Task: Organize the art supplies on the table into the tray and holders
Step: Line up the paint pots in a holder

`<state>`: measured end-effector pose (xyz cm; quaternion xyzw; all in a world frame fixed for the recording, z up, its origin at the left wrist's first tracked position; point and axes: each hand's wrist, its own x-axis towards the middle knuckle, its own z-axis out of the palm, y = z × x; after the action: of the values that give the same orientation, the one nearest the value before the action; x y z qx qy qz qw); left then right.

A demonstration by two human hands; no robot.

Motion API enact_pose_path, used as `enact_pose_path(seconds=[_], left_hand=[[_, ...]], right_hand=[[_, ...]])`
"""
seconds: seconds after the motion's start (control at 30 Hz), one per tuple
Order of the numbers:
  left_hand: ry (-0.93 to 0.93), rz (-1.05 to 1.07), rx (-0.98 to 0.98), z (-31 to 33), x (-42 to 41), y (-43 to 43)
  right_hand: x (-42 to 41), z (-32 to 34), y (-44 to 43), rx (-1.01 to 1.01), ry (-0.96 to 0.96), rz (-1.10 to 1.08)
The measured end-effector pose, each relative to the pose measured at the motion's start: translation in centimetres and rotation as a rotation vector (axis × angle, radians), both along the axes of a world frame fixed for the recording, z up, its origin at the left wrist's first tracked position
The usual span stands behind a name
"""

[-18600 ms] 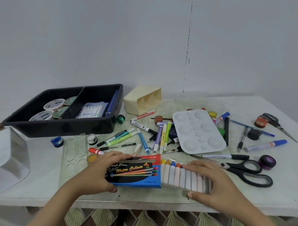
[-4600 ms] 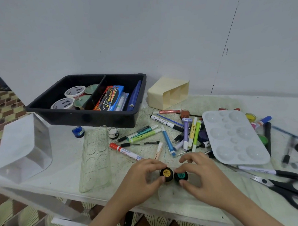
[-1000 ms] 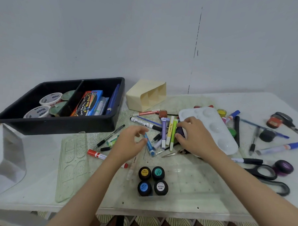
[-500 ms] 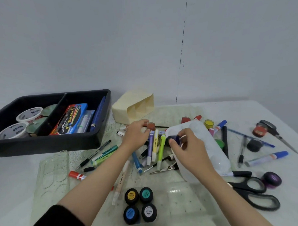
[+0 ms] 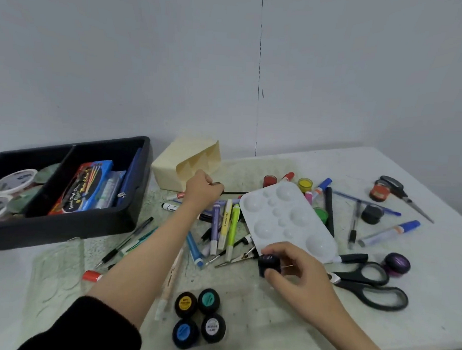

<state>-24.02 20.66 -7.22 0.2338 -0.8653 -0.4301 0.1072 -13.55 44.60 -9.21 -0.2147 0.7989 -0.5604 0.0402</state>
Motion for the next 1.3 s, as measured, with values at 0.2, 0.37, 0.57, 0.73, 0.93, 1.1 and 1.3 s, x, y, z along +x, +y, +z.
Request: enact_pose_path(seconds=[0.2, 0.37, 0.57, 0.73, 0.93, 1.1, 1.3], left_hand=[[0.037, -0.009, 0.512, 2.9, 4.6, 0.9], [0.039, -0.257, 0.425, 5.0, 10.9, 1.8], [-0.074, -0.472, 0.28, 3.6, 15.6, 3.5], [0.004, -0.59, 0.032, 1.5, 17.3, 4.5], [-0.03, -0.625, -0.213, 0.0, 17.7, 4.7], [-0.045, -0.596, -0.4, -0.7, 17.9, 4.9], [-0.042, -0.566, -0.369, -1.2, 18.1, 4.8]], right_hand=[[1.5, -0.7, 0.5, 0.099, 0.103, 0.11], [1.8, -1.5, 0.7, 0.2, 0.158, 0.217], [2.0, -2.1, 0.6, 0.314, 0.286, 0.216], [1.8, -2.2, 0.6, 0.317, 0.275, 0.213], [1.7, -2.2, 0.9, 0.314, 0.216, 0.207], [1.7, -2.3, 0.8, 0.333, 0.221, 0.188], [1.8, -2.2, 0.9, 0.352, 0.217, 0.181]])
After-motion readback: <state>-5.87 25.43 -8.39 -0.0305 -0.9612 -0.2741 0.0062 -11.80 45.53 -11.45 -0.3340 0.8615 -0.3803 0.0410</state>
